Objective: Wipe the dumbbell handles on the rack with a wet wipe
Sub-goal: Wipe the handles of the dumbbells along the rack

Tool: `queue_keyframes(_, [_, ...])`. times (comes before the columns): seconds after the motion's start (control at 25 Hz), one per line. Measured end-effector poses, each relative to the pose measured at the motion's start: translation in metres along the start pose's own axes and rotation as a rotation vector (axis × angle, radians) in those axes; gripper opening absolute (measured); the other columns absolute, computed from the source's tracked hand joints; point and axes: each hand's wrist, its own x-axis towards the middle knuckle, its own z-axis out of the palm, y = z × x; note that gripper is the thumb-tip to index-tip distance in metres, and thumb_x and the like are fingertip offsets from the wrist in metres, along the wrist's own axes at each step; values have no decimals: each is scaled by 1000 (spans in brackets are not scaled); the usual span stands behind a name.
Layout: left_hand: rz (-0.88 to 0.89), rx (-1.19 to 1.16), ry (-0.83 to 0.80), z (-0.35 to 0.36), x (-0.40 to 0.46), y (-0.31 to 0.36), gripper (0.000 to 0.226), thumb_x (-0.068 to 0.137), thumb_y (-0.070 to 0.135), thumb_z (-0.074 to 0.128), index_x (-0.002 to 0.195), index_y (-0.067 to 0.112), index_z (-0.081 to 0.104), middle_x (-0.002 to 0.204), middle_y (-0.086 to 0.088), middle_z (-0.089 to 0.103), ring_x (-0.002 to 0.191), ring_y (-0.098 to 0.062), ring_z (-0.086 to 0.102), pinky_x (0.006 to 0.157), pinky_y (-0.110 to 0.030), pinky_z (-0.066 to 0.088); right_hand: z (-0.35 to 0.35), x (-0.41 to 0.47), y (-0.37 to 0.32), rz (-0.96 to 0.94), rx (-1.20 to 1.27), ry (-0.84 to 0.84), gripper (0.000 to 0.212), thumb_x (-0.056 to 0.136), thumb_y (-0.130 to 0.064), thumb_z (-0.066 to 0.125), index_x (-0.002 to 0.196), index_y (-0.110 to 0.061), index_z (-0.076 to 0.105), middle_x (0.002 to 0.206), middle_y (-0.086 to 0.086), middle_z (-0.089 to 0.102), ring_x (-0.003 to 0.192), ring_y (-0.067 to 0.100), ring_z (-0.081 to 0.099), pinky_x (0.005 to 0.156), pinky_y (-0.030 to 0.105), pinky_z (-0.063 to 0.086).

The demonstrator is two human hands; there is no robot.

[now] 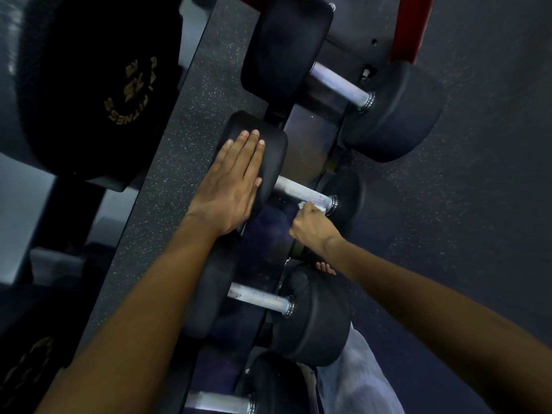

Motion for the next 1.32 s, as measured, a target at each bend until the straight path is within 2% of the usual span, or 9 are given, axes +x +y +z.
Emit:
queue_keyframes(0.2, [3, -5, -2, -2, 1, 1, 56, 98, 25, 20, 146, -5, 20, 155, -21, 17, 144, -32, 13, 119, -39, 5, -24, 22, 11, -125, -161, 374, 54, 64, 17, 18, 56, -3, 67, 54, 16, 60, 49, 24, 55, 46, 24, 45])
queue_keyframes(0.4, [5, 23, -14, -4, 0, 2, 57, 97, 25, 19, 146, -5, 20, 154, -22, 18, 144, -33, 15, 118, -41, 10, -25, 11, 12, -209, -217, 515, 40, 68, 5, 31, 67, -6, 69, 62, 12, 63, 61, 28, 60, 54, 33, 51])
queue_keyframes(0.48, [3, 16, -19, -3, 0, 3, 57, 97, 25, 19, 146, -5, 19, 154, -22, 17, 144, -32, 14, 118, -41, 10, -15, -1, 24, -166, -44, 748, 27, 77, 3, 36, 77, -6, 62, 70, 11, 61, 66, 28, 58, 62, 36, 51])
queue_keyframes(0.6, [-16, 32, -26, -4, 3, 2, 57, 97, 26, 18, 146, -4, 17, 155, -21, 15, 144, -32, 12, 119, -41, 8, -8, -14, 51, 210, 627, 985, 10, 83, -1, 46, 89, -6, 52, 80, 11, 56, 69, 28, 51, 65, 37, 45])
queue_keyframes(0.68, [-17, 22, -32, -4, 2, 3, 58, 97, 26, 19, 146, -4, 18, 155, -21, 15, 144, -31, 12, 119, -41, 8, -12, -9, 61, 498, 1146, 886, 12, 87, 0, 45, 93, -3, 55, 88, 12, 55, 74, 28, 51, 66, 39, 42])
queue_keyframes(0.8, [-10, 23, -30, -5, 2, 2, 57, 98, 26, 19, 146, -4, 18, 155, -21, 16, 144, -32, 12, 119, -41, 9, -24, 26, 65, 588, 1707, 500, 9, 91, -11, 46, 95, -10, 54, 94, 4, 60, 85, 21, 55, 72, 29, 39])
queue_keyframes(1.0, [-1, 81, -32, -2, 1, 2, 58, 98, 27, 17, 147, -4, 15, 156, -21, 13, 145, -32, 11, 119, -41, 9, -36, 64, 74, 412, 1839, 64, 25, 92, -9, 40, 95, -6, 65, 107, 10, 66, 101, 21, 60, 92, 36, 45])
queue_keyframes(1.16, [5, 101, -12, 0, 1, 1, 58, 98, 27, 16, 146, -5, 16, 155, -21, 15, 144, -32, 13, 118, -41, 9, -32, 66, 82, 262, 1961, -56, 38, 98, -5, 26, 69, -14, 50, 73, -3, 53, 65, 2, 47, 61, 12, 38])
queue_keyframes(1.32, [4, 80, -26, 0, 1, 1, 57, 98, 27, 16, 146, -4, 17, 155, -21, 15, 144, -32, 12, 119, -41, 9, -11, 69, 82, 183, 1903, -163, 35, 97, -23, 27, 83, -11, 56, 83, 7, 60, 75, 18, 53, 78, 33, 44])
